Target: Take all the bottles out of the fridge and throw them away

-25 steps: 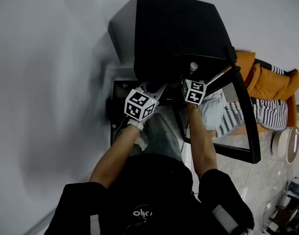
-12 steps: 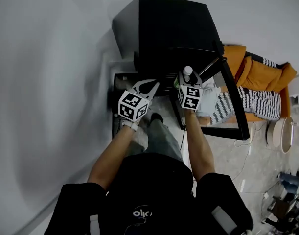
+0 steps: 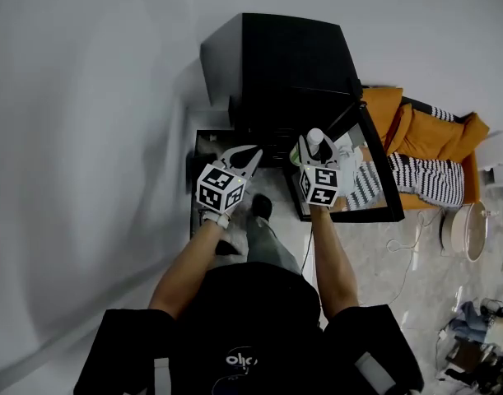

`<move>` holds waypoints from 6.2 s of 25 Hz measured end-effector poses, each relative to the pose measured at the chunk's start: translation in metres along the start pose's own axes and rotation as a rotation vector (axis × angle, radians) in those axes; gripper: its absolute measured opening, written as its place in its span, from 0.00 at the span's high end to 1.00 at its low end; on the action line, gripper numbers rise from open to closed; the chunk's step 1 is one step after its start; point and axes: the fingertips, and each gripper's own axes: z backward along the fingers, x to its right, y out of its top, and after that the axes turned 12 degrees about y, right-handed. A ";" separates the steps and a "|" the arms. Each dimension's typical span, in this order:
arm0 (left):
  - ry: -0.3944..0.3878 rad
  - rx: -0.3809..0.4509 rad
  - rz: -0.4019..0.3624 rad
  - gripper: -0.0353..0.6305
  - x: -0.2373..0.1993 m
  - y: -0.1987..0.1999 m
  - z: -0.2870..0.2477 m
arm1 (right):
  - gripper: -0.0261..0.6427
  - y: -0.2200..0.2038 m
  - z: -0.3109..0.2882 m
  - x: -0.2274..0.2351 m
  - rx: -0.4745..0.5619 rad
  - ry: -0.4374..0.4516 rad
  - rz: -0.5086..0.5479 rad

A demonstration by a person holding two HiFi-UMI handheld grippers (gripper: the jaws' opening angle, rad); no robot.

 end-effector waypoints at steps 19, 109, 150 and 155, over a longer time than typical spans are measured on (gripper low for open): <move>0.302 0.072 0.059 0.94 -0.096 0.004 0.108 | 0.66 0.037 -0.065 -0.141 0.024 0.316 0.096; 0.570 -0.245 0.513 0.94 -0.248 -0.423 0.099 | 0.65 -0.518 -0.292 -0.314 -0.711 0.759 0.012; 0.265 0.046 0.233 0.94 -0.070 -0.080 0.154 | 0.95 -0.075 0.029 -0.222 -0.166 0.507 -0.060; 0.216 0.044 0.207 0.94 -0.024 -0.067 0.134 | 0.95 -0.060 0.065 -0.175 -0.126 0.444 -0.062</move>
